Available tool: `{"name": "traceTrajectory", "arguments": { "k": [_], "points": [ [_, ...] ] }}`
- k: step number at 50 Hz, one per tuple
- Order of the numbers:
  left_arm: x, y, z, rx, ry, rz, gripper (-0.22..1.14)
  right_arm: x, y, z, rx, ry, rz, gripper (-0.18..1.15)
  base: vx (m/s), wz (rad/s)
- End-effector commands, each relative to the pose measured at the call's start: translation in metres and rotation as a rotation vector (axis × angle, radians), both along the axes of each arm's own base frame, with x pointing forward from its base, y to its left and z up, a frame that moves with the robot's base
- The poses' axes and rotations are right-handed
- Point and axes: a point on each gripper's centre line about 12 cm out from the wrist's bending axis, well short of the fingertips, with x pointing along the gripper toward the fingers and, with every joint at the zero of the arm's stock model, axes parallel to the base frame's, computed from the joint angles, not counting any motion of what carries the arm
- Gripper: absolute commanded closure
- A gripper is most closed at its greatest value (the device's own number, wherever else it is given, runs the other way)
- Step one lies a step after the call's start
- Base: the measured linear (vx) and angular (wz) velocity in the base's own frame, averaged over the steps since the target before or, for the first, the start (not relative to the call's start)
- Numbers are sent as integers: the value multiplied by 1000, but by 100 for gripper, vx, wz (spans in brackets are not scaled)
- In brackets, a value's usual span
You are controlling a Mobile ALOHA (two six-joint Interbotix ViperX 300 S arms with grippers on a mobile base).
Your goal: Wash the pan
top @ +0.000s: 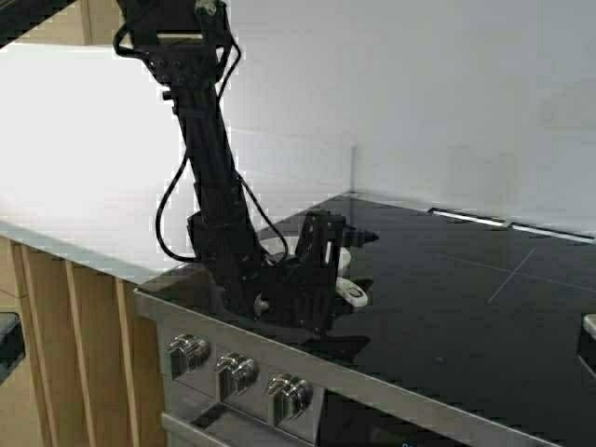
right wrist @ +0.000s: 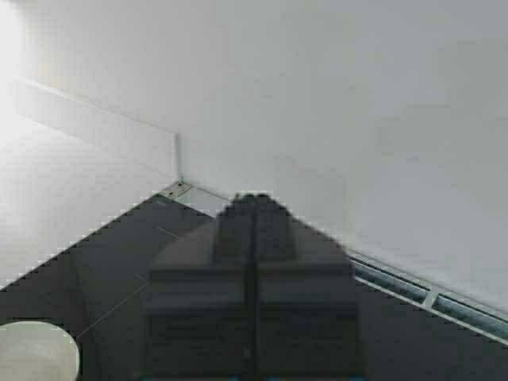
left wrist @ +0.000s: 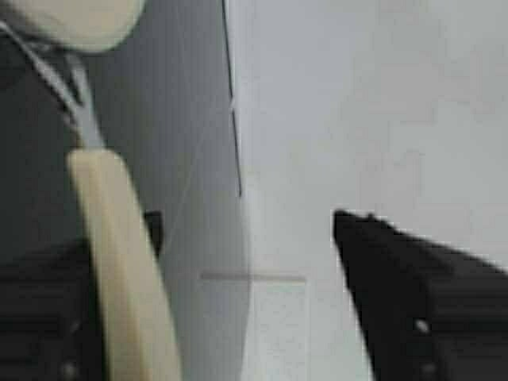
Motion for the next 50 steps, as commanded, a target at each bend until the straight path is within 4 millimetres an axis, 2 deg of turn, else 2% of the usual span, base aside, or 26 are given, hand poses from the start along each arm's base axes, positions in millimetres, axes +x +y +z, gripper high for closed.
{"name": "traceTrajectory", "arguments": {
  "k": [1,7,9,11,16,23,28,44,50],
  "points": [
    [7,-3,12,-16,-1,22,30,2,0,6,-1,-15,2,91,0,0],
    [7,6,8,-27,39,86,100,2,0,6,0,-14,1,91,0,0],
    [8,8,8,-33,44,107,108,2,0,5,-1,-12,2,91,0,0],
    [9,9,8,-36,46,118,104,2,0,5,-1,-12,2,91,0,0],
    [10,9,14,-40,40,121,81,2,0,6,0,-14,1,91,0,0],
    [9,9,22,-47,26,116,90,2,0,5,0,-12,1,91,0,0],
    [8,10,31,-53,7,112,89,2,0,5,0,-12,1,91,0,0],
    [-3,13,87,-41,-114,69,89,2,0,5,28,-14,2,91,0,3],
    [-11,19,101,-39,-126,60,89,3,0,6,25,-15,2,91,0,14]
  ]
}}
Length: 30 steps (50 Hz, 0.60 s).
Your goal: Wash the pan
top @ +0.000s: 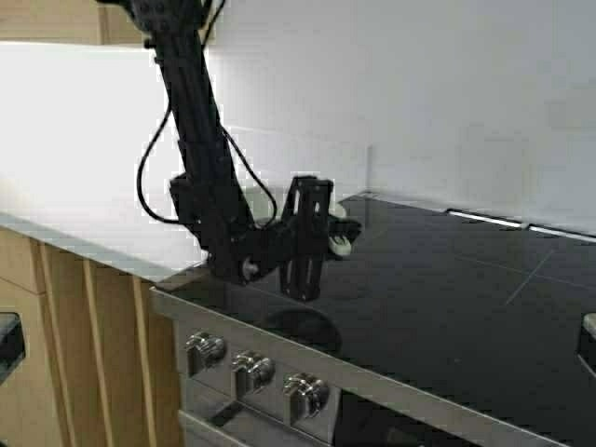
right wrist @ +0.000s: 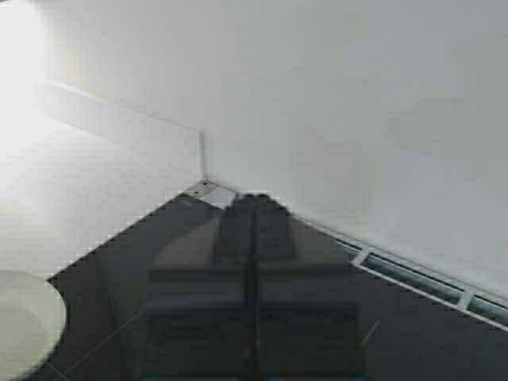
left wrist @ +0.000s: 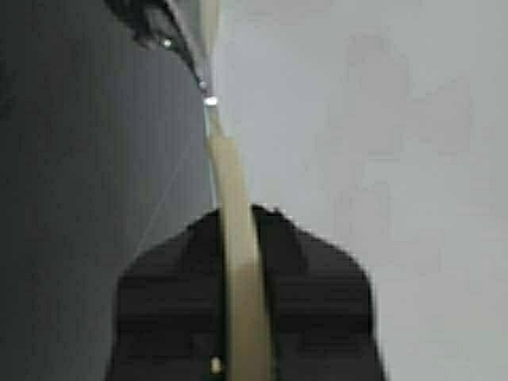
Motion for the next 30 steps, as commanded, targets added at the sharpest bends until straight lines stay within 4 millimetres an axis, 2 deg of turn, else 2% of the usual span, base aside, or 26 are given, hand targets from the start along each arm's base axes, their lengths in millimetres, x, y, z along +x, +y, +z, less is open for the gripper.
{"name": "traceTrajectory", "arguments": {
  "k": [1,12,30],
  "points": [
    [0,0,43,-33,-82,-7,89,2,0,8,-1,-25,3,91,0,18],
    [-6,6,59,-50,-100,-7,89,2,0,8,16,-21,3,91,0,27],
    [-7,6,62,-60,-108,-7,89,1,1,5,10,-12,5,91,-1,51]
  ]
}}
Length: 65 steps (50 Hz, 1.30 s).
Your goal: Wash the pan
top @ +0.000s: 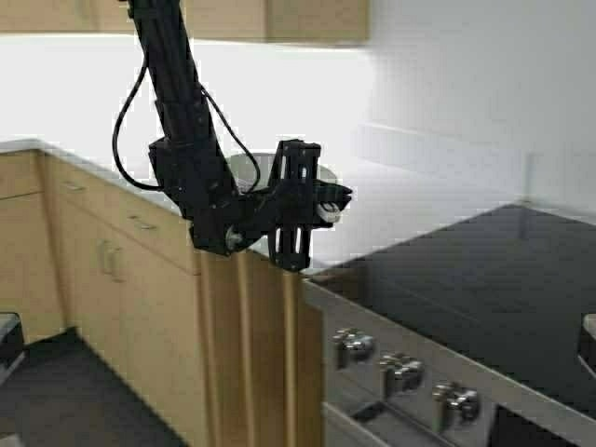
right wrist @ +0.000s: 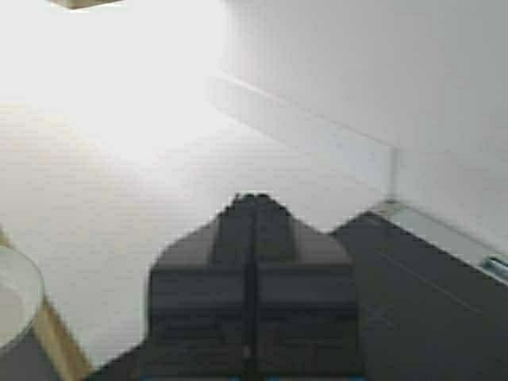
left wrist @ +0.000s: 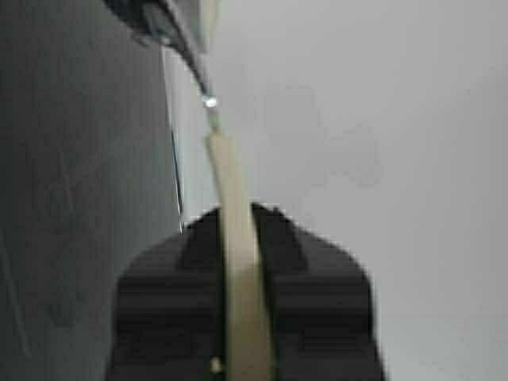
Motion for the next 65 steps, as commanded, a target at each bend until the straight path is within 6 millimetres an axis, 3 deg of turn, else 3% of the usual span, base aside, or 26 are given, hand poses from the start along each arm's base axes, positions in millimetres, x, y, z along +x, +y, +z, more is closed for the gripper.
{"name": "traceTrajectory", "arguments": {
  "k": [1,35,65],
  "points": [
    [2,-5,28,-40,-72,-8,89,1,0,4,-1,-8,2,91,-1,60],
    [-4,1,4,-3,-36,-6,89,2,1,3,-8,11,3,91,0,54],
    [15,11,-2,-33,-56,2,89,1,0,-3,-8,35,3,91,3,61]
  ]
}}
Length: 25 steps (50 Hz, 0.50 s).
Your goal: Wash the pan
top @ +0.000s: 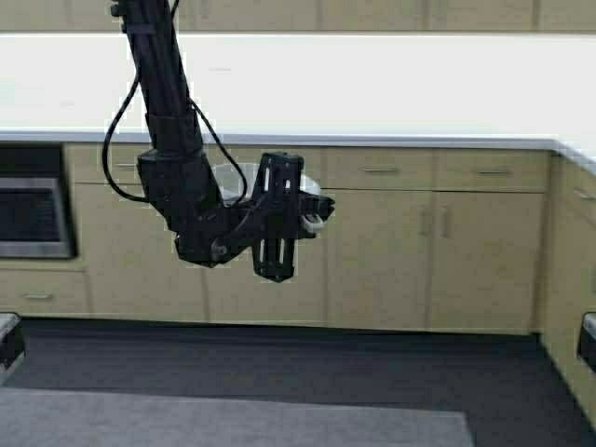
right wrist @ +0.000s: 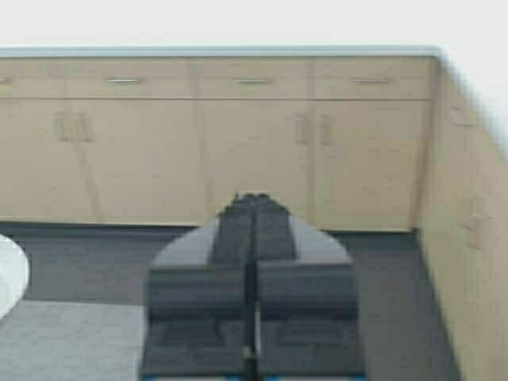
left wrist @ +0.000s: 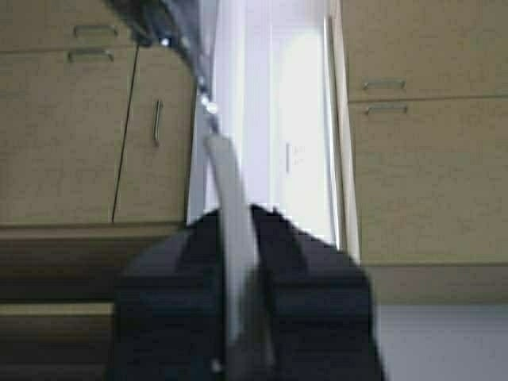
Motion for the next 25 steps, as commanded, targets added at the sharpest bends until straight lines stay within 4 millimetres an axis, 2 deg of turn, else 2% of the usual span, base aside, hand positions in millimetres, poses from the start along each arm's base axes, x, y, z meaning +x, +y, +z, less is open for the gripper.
{"name": "traceTrajectory", "arguments": {
  "k": [1,13,25],
  "points": [
    [7,-7,15,-38,-60,-18,89,2,0,4,-4,-12,1,91,7,62],
    [8,-11,12,-59,-66,-41,89,1,0,4,-21,-9,5,91,8,62],
    [7,-11,11,-78,-53,-42,89,-2,0,10,-16,-34,5,91,9,77]
  ]
}}
